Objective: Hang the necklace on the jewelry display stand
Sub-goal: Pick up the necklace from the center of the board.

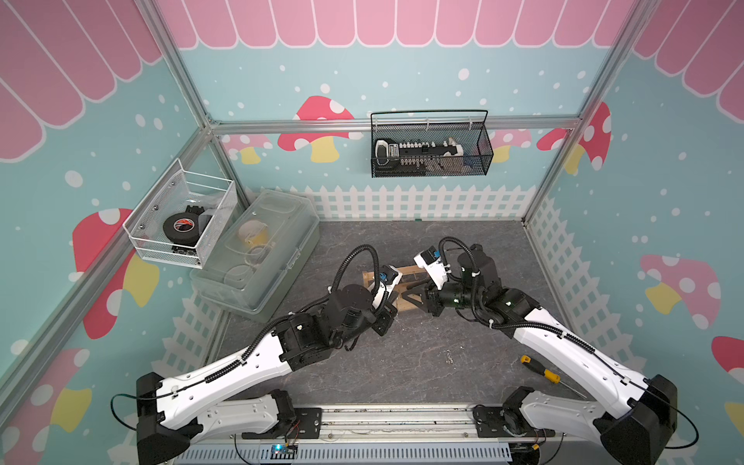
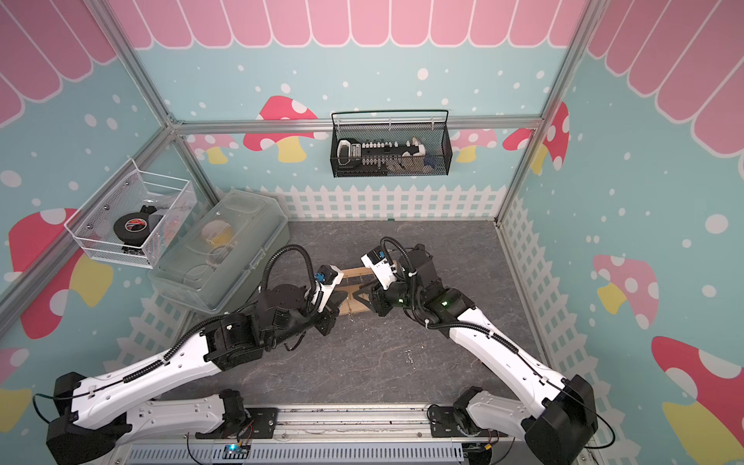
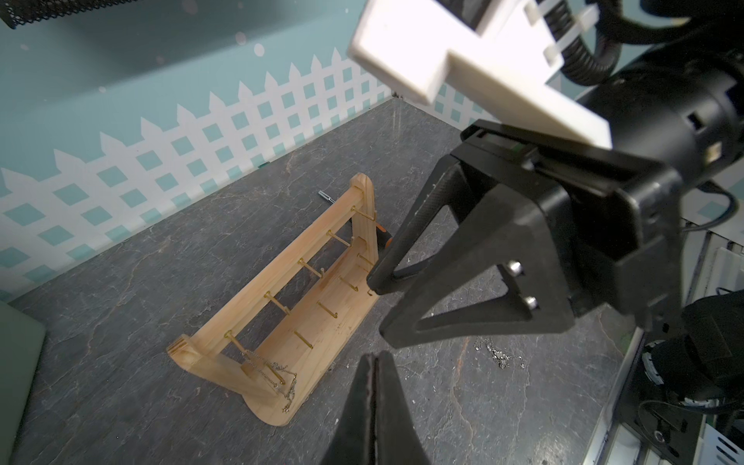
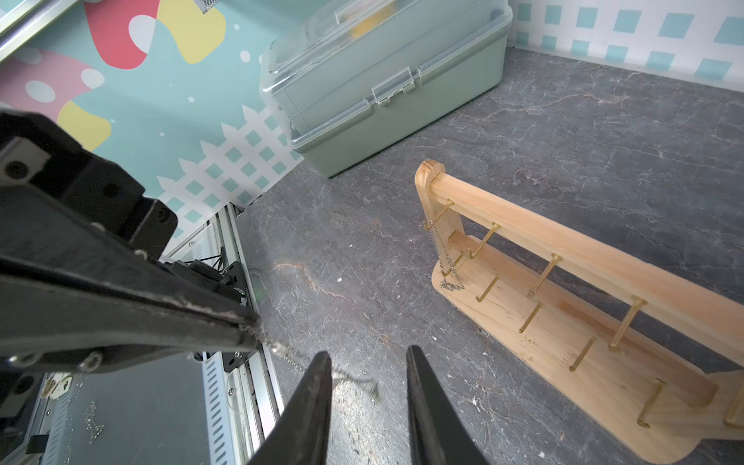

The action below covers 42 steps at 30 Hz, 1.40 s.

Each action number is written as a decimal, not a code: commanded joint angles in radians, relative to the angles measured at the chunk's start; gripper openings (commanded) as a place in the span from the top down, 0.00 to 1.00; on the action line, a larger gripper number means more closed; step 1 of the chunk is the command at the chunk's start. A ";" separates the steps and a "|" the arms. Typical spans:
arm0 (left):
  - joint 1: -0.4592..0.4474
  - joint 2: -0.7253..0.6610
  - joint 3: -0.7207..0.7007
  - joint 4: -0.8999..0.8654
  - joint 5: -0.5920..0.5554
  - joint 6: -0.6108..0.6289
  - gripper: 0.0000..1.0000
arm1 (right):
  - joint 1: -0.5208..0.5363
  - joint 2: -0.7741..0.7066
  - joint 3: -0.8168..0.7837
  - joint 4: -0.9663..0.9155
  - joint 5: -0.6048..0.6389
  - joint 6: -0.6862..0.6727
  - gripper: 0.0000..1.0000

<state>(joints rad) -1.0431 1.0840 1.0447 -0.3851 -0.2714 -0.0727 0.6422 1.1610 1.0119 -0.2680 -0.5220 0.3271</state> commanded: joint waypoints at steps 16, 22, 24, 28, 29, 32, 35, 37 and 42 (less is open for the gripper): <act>-0.003 0.019 0.065 -0.041 -0.004 0.045 1.00 | 0.043 -0.040 -0.028 0.057 -0.059 -0.046 0.64; -0.004 0.030 0.080 -0.048 -0.028 0.038 1.00 | 0.080 -0.042 -0.029 0.064 0.019 -0.036 0.64; -0.003 0.034 0.089 -0.056 -0.042 0.027 1.00 | 0.091 -0.052 -0.030 0.047 0.044 -0.041 0.62; -0.005 0.044 0.104 -0.071 -0.042 0.016 1.00 | 0.119 -0.060 -0.045 0.035 0.105 -0.037 0.60; -0.006 0.044 0.103 -0.070 -0.043 0.016 1.00 | 0.125 -0.060 -0.049 0.036 0.124 -0.037 0.60; -0.005 0.046 0.102 -0.069 -0.075 0.017 1.00 | 0.137 -0.062 -0.062 0.045 0.184 -0.039 0.61; -0.005 0.046 0.108 -0.075 -0.082 0.014 1.00 | 0.143 -0.058 -0.079 0.075 0.201 -0.037 0.62; -0.007 0.048 0.113 -0.080 -0.080 0.014 1.00 | 0.146 -0.058 -0.089 0.090 0.222 -0.034 0.65; -0.007 0.047 0.115 -0.080 -0.071 0.013 1.00 | 0.146 -0.050 -0.096 0.108 0.209 -0.042 0.70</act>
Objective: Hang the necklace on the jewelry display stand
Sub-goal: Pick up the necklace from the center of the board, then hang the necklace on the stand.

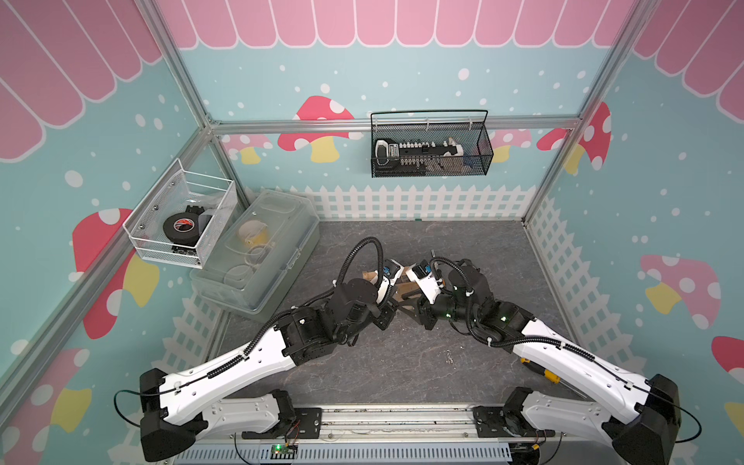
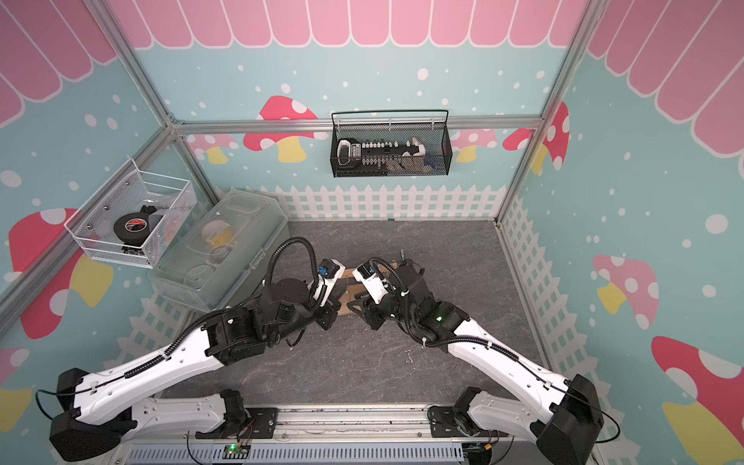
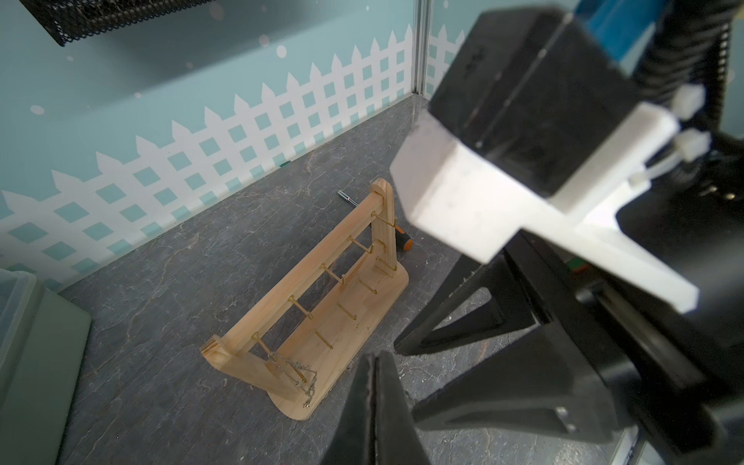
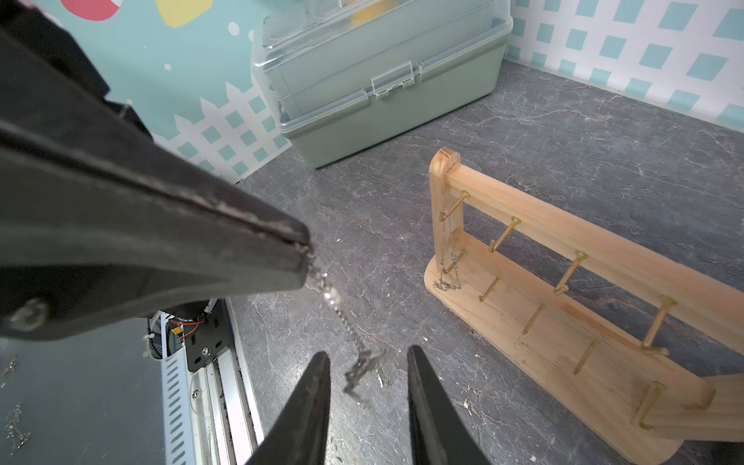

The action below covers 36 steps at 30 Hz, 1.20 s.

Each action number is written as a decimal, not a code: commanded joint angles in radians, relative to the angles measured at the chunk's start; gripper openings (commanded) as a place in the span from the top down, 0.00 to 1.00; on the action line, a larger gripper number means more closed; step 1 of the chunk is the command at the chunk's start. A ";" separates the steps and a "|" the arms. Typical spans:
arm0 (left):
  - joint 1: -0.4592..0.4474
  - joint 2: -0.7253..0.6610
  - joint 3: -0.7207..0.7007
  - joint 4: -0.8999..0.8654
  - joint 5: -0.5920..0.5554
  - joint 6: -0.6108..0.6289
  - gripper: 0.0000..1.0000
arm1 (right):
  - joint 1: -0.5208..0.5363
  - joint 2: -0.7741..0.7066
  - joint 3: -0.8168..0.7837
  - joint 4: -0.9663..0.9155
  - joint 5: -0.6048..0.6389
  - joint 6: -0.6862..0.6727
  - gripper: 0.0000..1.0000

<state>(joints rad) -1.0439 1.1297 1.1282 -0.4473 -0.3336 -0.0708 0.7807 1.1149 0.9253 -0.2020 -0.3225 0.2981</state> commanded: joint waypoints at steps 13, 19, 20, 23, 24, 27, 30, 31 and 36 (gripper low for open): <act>-0.008 -0.010 0.023 -0.018 -0.010 0.012 1.00 | 0.007 -0.021 0.010 0.074 0.022 -0.016 0.69; -0.010 -0.010 0.024 -0.022 -0.007 0.012 1.00 | 0.008 -0.032 0.005 0.105 0.039 -0.014 0.73; -0.011 -0.010 0.025 -0.022 -0.008 0.011 1.00 | 0.008 -0.031 0.005 0.107 0.042 -0.014 0.74; -0.011 -0.008 0.025 -0.021 -0.008 0.011 1.00 | 0.009 -0.026 0.009 0.117 0.037 -0.014 0.75; -0.010 -0.008 0.026 -0.021 -0.007 0.011 1.00 | 0.009 -0.023 0.012 0.120 0.036 -0.015 0.75; -0.011 -0.005 0.025 -0.021 -0.007 0.011 1.00 | 0.009 -0.017 0.016 0.127 0.031 -0.016 0.76; -0.013 -0.005 0.028 -0.022 -0.005 0.011 1.00 | 0.009 -0.017 0.015 0.125 0.042 -0.017 0.77; -0.013 -0.005 0.030 -0.022 -0.004 0.011 1.00 | 0.009 -0.017 0.015 0.127 0.040 -0.019 0.77; -0.014 -0.001 0.033 -0.021 0.002 0.009 1.00 | 0.009 -0.009 0.013 0.136 0.039 -0.017 0.78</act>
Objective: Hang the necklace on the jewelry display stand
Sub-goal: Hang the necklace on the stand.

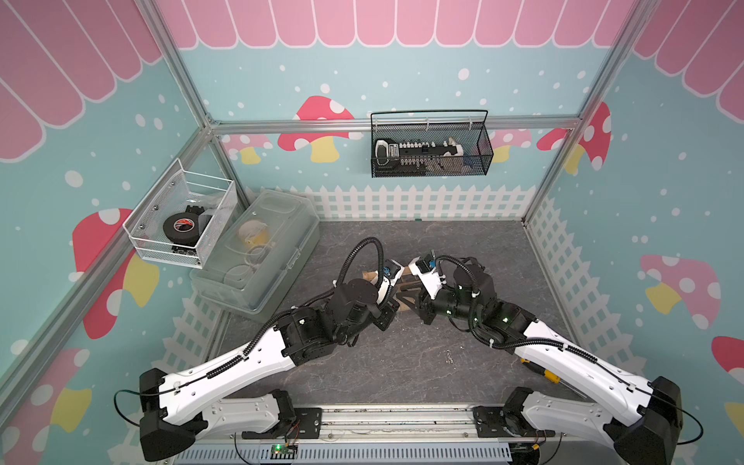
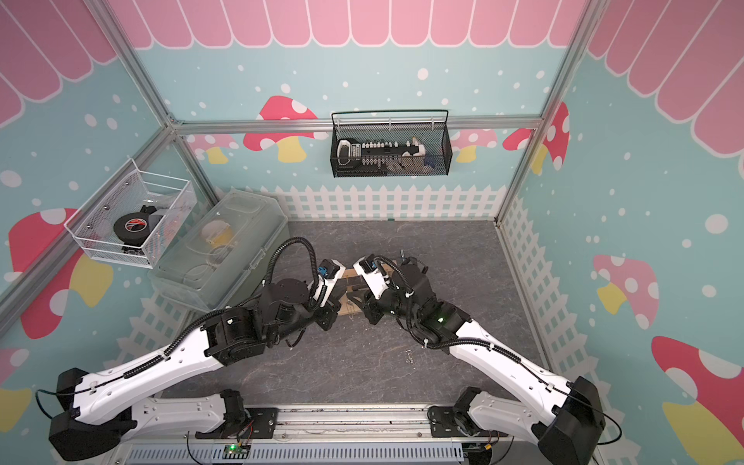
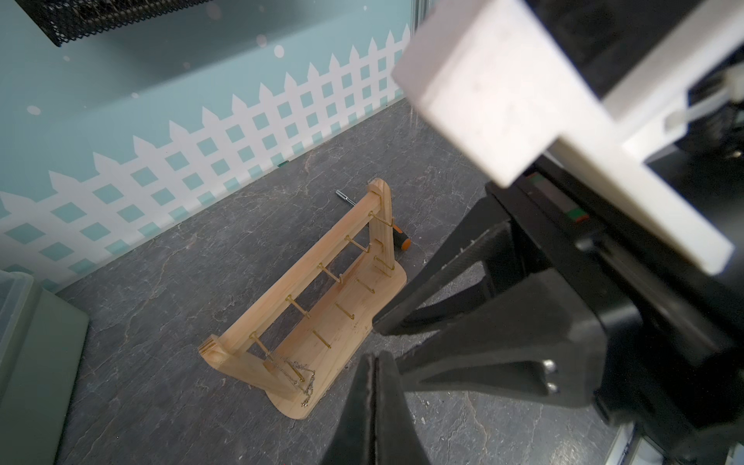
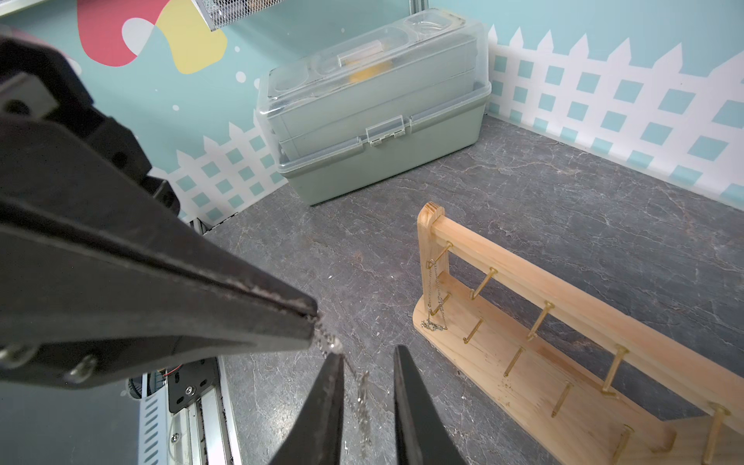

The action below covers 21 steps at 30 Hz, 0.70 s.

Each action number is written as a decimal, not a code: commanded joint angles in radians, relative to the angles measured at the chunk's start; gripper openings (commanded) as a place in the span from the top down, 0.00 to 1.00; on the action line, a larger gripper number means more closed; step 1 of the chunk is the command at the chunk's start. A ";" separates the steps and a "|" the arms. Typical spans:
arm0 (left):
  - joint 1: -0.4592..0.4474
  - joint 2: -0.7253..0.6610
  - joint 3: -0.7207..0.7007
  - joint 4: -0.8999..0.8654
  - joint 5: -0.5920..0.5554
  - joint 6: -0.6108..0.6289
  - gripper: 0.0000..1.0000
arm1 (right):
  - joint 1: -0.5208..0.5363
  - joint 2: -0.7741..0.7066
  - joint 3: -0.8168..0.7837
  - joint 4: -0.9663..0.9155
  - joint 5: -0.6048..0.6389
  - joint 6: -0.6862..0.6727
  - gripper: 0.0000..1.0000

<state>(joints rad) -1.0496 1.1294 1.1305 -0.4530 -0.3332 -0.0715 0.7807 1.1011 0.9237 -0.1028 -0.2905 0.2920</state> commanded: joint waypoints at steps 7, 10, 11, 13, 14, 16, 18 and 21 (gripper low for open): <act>-0.012 0.006 0.036 -0.016 0.003 0.006 1.00 | 0.013 0.011 0.015 0.055 -0.008 -0.007 0.78; -0.011 0.006 0.037 -0.015 0.003 0.006 1.00 | 0.018 0.017 0.013 0.057 -0.006 -0.005 0.78; -0.012 0.004 0.038 -0.015 0.003 0.006 1.00 | 0.019 0.017 0.011 0.057 0.002 -0.007 0.78; -0.012 0.004 0.038 -0.015 0.003 0.006 1.00 | 0.020 0.018 0.011 0.060 0.002 -0.007 0.78; -0.012 0.004 0.041 -0.015 0.003 0.006 1.00 | 0.022 0.019 0.011 0.063 0.004 -0.005 0.78; -0.012 0.004 0.040 -0.015 0.006 0.006 1.00 | 0.022 0.020 0.010 0.069 0.011 -0.004 0.78; -0.012 0.004 0.040 -0.014 0.008 0.003 1.00 | 0.023 0.023 0.006 0.082 0.012 0.000 0.78; -0.012 0.003 0.042 -0.015 0.008 0.000 1.00 | 0.026 0.023 -0.006 0.109 0.027 0.010 0.79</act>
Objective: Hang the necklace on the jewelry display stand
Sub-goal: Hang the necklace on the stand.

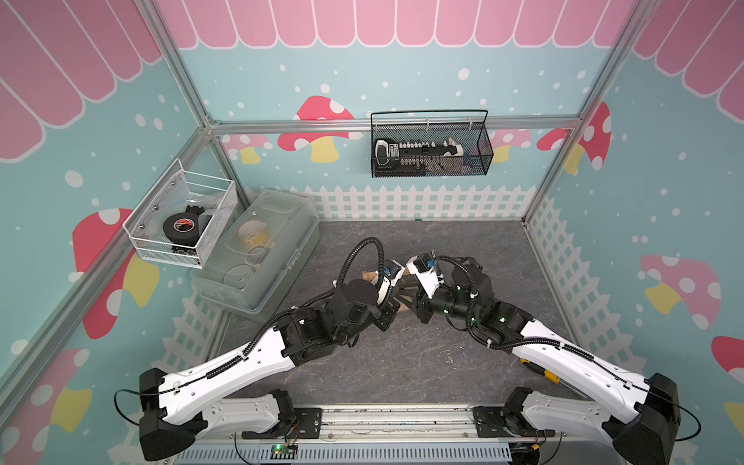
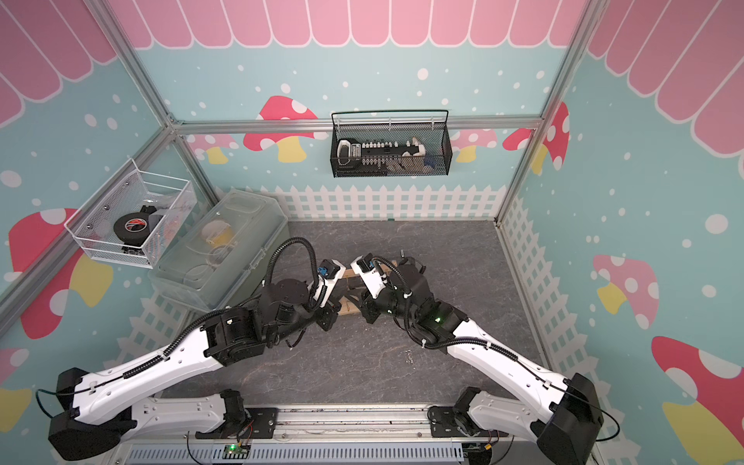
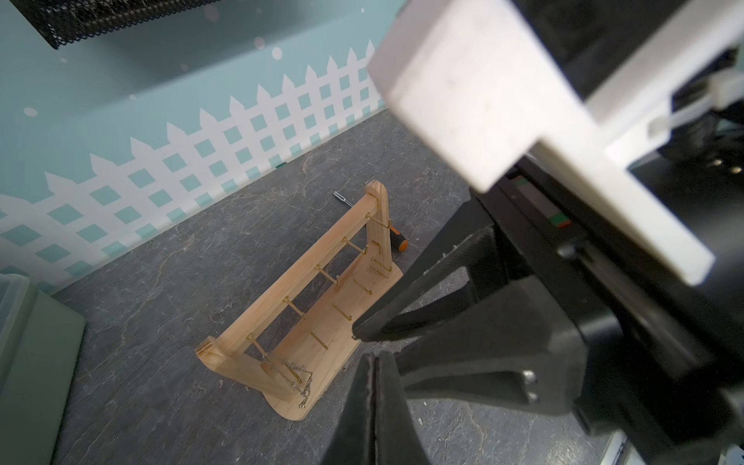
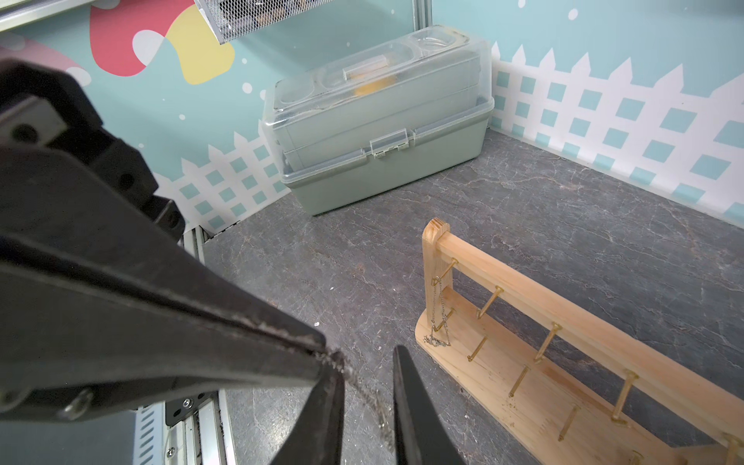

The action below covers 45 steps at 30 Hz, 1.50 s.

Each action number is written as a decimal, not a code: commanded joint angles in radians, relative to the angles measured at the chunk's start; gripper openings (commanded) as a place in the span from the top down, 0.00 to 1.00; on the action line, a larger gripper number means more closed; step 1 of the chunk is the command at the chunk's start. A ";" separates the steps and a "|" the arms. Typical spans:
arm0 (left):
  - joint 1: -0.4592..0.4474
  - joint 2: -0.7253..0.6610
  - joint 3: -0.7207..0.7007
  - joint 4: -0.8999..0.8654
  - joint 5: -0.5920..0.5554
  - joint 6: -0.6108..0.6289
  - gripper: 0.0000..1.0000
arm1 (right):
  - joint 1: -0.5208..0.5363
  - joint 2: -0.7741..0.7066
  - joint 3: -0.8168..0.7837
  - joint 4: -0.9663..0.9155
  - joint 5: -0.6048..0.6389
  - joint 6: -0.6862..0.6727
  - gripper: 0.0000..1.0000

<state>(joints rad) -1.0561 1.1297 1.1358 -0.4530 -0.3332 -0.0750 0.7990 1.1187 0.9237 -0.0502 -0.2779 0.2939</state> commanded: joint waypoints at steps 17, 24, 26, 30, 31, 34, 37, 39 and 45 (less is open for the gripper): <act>-0.005 -0.017 0.043 -0.015 -0.020 0.003 1.00 | 0.014 0.007 -0.020 0.076 0.068 0.002 0.83; -0.005 -0.021 0.040 -0.013 -0.016 -0.001 1.00 | 0.015 0.004 -0.020 0.062 0.076 -0.007 0.84; -0.005 -0.021 0.040 -0.013 -0.012 -0.001 1.00 | 0.016 0.009 -0.020 0.066 0.073 -0.006 0.85; -0.005 -0.025 0.040 -0.013 -0.012 -0.007 1.00 | 0.018 0.022 -0.022 0.093 0.065 0.005 0.85; -0.005 -0.027 0.039 -0.010 -0.013 -0.009 1.00 | 0.020 0.024 -0.023 0.100 0.067 0.008 0.85; -0.005 -0.029 0.035 -0.005 -0.020 -0.018 1.00 | 0.023 0.032 -0.029 0.120 0.076 0.013 0.86; -0.005 -0.033 0.025 0.003 -0.021 -0.024 1.00 | 0.025 0.031 -0.038 0.147 0.077 0.019 0.91; -0.004 -0.032 0.022 0.004 -0.025 -0.026 1.00 | 0.026 0.023 -0.048 0.165 0.083 0.026 0.95; -0.001 -0.041 0.013 0.003 -0.034 -0.026 1.00 | 0.026 -0.008 -0.071 0.184 0.095 0.031 0.99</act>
<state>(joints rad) -1.0561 1.1122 1.1507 -0.4541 -0.3485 -0.1009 0.8192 1.1378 0.8719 0.0845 -0.1967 0.3145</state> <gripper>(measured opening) 0.050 0.047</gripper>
